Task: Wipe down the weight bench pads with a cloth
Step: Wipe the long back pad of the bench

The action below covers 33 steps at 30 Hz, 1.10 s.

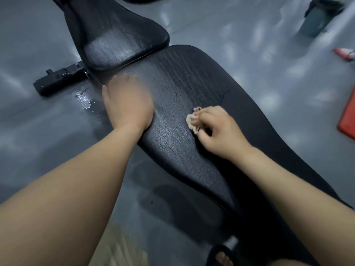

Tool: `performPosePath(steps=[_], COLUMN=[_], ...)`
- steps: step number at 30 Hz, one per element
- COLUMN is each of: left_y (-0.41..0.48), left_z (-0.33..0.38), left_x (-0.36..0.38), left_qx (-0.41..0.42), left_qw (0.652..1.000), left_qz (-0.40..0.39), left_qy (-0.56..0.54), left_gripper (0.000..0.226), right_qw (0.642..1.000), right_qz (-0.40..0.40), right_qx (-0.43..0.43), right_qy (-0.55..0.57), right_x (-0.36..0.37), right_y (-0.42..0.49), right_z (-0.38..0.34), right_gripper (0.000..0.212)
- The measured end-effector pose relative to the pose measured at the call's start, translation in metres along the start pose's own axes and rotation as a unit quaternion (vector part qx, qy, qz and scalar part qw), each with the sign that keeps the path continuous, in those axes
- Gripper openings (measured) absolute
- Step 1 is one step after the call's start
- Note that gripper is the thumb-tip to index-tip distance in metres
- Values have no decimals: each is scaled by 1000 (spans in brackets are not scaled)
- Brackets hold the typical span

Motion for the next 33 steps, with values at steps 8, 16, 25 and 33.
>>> performPosePath(steps=[8, 16, 25, 33], left_y=[0, 1, 0, -1], left_z=[-1, -2, 0, 1], left_x=[-1, -1, -3, -5], left_qx=[0, -2, -2, -7], left_qw=[1000, 1000, 1000, 1000], left_qz=[0, -1, 4, 4], left_qy=[-3, -6, -6, -19], left_gripper=[47, 49, 49, 48], right_qw=[996, 989, 999, 987], right_qz=[-25, 15, -8, 47], right_qx=[-7, 122, 27, 127], right_qy=[-87, -79, -46, -85], right_x=[7, -16, -23, -27], right_y=[70, 56, -6, 88], right_z=[26, 57, 45, 90], right_gripper=[31, 18, 12, 17])
Point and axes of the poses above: each hand's wrist, its own y-axis towards the middle knuckle, its own x-axis out of the palm, z = x × y, the point moved 5 cm from there along y, towards the middle knuckle, and after that the axes turned 12 degrees about x, right-handed, at the moved point
